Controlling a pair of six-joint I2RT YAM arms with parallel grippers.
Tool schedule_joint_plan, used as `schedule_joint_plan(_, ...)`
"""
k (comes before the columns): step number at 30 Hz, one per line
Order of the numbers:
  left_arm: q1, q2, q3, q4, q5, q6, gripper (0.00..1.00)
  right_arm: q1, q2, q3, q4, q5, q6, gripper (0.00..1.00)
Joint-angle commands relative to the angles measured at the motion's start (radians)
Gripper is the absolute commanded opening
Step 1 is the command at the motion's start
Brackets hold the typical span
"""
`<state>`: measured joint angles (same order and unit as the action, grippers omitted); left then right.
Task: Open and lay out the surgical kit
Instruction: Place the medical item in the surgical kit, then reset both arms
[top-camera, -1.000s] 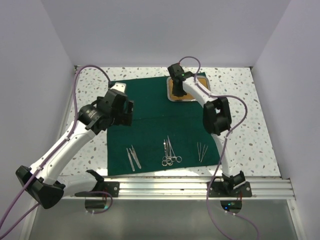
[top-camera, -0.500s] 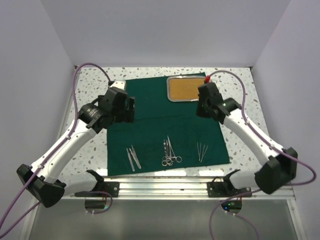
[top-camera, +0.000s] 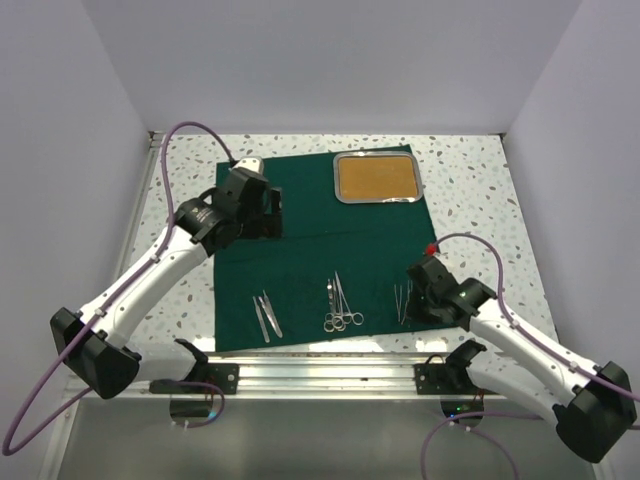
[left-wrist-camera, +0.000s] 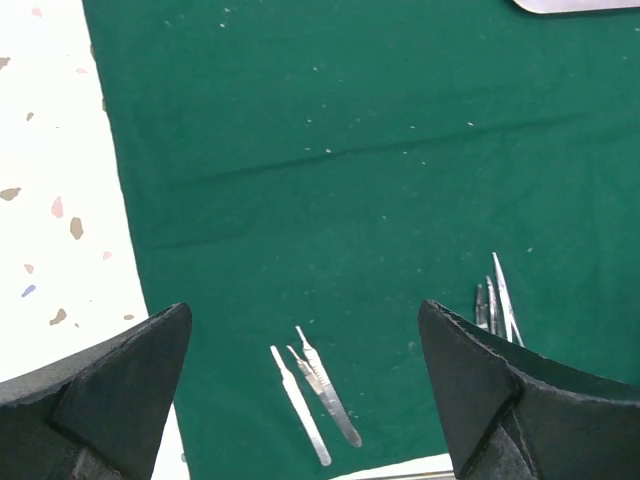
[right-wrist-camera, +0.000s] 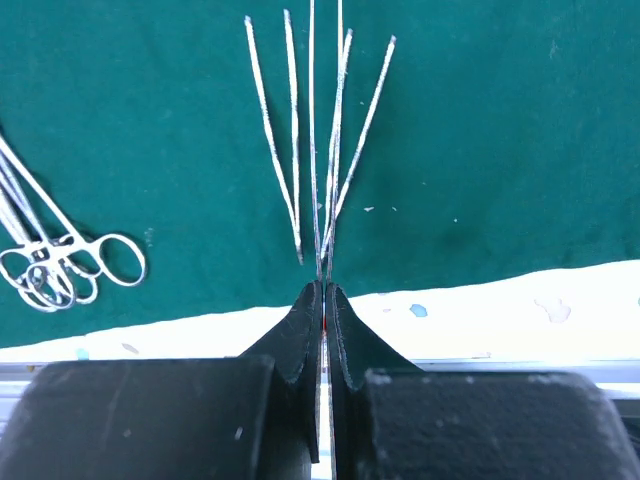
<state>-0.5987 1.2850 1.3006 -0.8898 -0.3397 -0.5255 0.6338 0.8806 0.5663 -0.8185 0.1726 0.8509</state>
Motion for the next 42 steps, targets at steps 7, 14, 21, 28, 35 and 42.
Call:
schedule_joint_plan(7, -0.009, -0.033, 0.039, 0.031, 0.051, -0.091, 1.00, 0.000, 0.037, -0.002, 0.099, 0.061, 0.021, 0.00)
schedule_joint_plan(14, -0.013, -0.075, 0.017, 0.014, 0.039, -0.128, 1.00, 0.000, 0.032, 0.084, 0.012, 0.096, -0.027, 0.93)
schedule_joint_plan(21, -0.015, -0.093, 0.039, 0.006, 0.034, -0.097, 1.00, -0.002, -0.110, 0.280, -0.109, 0.036, -0.139, 0.97)
schedule_joint_plan(28, -0.018, -0.225, 0.019, 0.121, 0.114, 0.038, 1.00, -0.002, -0.172, 0.658, -0.289, 0.059, -0.239, 0.99)
schedule_joint_plan(35, -0.018, -0.325, -0.024, 0.173, 0.022, 0.113, 1.00, 0.000, -0.354, 0.692, -0.237, 0.096, -0.214, 0.99)
schedule_joint_plan(42, -0.018, -0.360, -0.014, 0.164, -0.030, 0.133, 1.00, -0.002, -0.379, 0.722, -0.260, 0.160, -0.217, 0.99)
